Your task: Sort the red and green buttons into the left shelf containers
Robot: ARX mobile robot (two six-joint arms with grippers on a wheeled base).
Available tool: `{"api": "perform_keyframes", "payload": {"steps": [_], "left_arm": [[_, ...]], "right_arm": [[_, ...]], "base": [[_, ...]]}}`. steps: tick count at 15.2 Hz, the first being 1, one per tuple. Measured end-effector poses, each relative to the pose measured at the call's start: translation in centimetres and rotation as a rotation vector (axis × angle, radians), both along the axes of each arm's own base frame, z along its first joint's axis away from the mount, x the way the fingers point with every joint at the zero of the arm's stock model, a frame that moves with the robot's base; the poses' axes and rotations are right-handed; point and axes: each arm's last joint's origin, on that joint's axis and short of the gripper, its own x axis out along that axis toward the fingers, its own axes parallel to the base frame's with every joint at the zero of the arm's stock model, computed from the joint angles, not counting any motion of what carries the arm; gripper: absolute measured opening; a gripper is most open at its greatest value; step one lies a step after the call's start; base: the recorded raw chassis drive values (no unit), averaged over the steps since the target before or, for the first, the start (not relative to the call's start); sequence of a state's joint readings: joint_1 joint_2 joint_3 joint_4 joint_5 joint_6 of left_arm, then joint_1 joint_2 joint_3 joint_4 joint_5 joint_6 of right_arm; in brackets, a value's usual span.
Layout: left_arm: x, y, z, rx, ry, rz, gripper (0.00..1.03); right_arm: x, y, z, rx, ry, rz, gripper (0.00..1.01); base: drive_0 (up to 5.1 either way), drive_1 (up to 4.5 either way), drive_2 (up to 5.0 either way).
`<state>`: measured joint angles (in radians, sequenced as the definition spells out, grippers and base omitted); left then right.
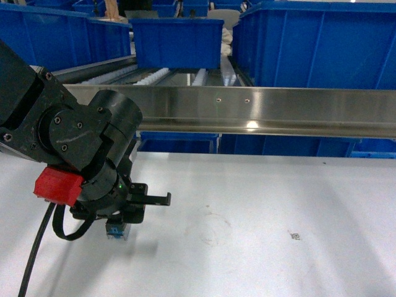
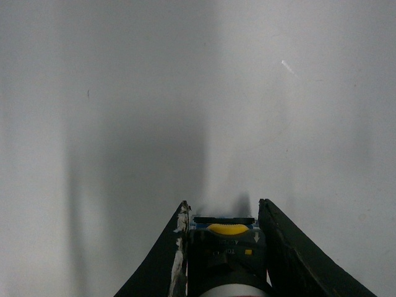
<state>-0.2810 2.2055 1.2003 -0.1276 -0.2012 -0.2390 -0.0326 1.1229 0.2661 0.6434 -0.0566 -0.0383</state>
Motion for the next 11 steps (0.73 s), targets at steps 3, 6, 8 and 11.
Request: {"api": "perform_keyframes", "payload": {"steps": [3,6,8,11], "left_arm": [[-0.4,0.2,0.0,-0.013,-0.013,0.016,0.28],[-0.4,2.2,1.8,-0.05,-0.154,0.01,0.28],[-0.2,2.6,2.6,-0.065,-0.191,0.011,0.28],[0.2,3.8,4.6,-0.081,-0.3,0.017,0.28]], "right_arm": [[0.0,0.0,0.0,0.0,0.0,0.0,0.27],[0.0,0.0,0.0,0.0,0.0,0.0,0.27],[0.0,0.0,0.0,0.0,0.0,0.0,0.27],[0.0,0.0,0.0,0.0,0.0,0.0,0.27]], "base": [[0.0,0.0,0.0],[0.0,0.0,0.0],[0.0,0.0,0.0],[0.0,0.0,0.0]]}}
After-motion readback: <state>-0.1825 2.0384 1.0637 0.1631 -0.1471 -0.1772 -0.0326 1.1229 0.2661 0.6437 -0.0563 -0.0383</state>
